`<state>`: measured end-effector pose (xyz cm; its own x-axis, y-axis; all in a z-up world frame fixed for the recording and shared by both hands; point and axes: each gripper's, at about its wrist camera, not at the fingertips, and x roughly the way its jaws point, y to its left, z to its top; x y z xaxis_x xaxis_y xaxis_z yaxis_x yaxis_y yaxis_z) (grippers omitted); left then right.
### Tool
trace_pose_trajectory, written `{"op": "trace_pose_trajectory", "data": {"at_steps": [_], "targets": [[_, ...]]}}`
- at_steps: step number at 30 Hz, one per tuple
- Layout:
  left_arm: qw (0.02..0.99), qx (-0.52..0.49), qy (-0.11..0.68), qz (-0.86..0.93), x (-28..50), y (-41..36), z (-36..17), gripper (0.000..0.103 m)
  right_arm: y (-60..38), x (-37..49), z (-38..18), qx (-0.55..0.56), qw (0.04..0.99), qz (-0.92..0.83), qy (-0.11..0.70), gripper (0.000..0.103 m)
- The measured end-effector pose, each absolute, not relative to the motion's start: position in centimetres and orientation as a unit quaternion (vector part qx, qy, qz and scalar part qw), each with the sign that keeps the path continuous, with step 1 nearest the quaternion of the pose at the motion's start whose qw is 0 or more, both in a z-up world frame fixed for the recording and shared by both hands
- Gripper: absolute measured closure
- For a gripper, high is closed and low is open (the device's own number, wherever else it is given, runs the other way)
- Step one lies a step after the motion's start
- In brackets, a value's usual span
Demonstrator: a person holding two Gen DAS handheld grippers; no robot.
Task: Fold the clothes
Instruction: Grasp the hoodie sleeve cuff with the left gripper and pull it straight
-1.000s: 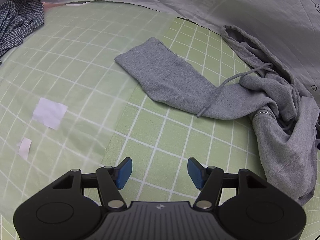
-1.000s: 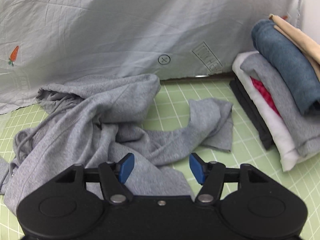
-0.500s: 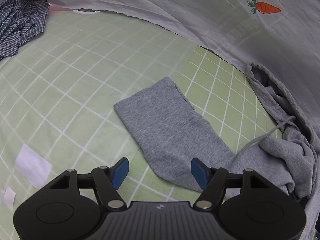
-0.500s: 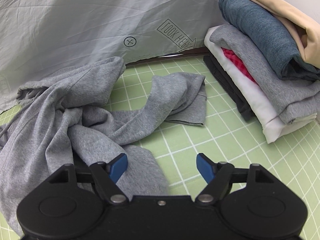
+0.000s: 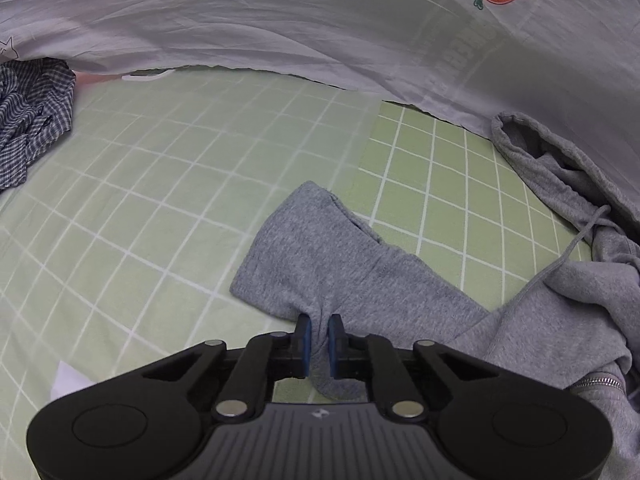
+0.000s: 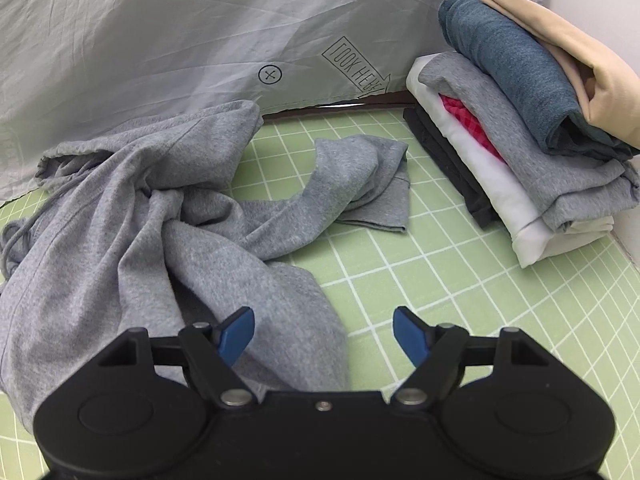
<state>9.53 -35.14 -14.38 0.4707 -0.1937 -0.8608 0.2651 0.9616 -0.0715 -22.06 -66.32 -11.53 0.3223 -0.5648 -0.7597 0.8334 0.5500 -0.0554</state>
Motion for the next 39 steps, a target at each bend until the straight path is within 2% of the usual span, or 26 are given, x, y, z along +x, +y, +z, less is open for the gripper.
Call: {"op": "trace_pose_trajectory", "data": {"at_steps": [9,15,20,25,31,33,39], "targets": [[0.873,0.066,0.483,-0.032,7.7,-21.8,-11.9,0.095,-61.4,-21.8,-10.3,0.162,0.798,-0.445,0.373,0.026],[0.865,-0.006,0.502,0.018,7.3,-11.3,-10.2,0.095,-57.7,-20.6,-10.2,0.163,0.804,-0.436,0.37,0.026],[0.855,-0.06,0.515,0.001,10.1,-9.8,-9.3,0.094,-55.2,-19.3,-10.0,0.164,0.806,-0.432,0.371,0.026],[0.88,-0.07,0.468,-0.045,14.1,-11.7,-7.7,0.091,-54.0,-18.5,-8.8,0.158,0.808,-0.441,0.358,0.026],[0.896,-0.073,0.434,-0.058,17.1,-13.4,-6.9,0.07,-52.6,-17.7,-8.6,0.146,0.805,-0.447,0.362,0.026],[0.892,-0.076,0.44,-0.062,16.8,-13.7,-7.3,0.053,-52.0,-17.3,-8.6,0.142,0.807,-0.442,0.366,0.026],[0.872,-0.072,0.476,-0.085,13.3,-14.5,-9.2,0.04,-49.6,-15.2,-8.6,0.133,0.827,-0.409,0.362,0.026]]}}
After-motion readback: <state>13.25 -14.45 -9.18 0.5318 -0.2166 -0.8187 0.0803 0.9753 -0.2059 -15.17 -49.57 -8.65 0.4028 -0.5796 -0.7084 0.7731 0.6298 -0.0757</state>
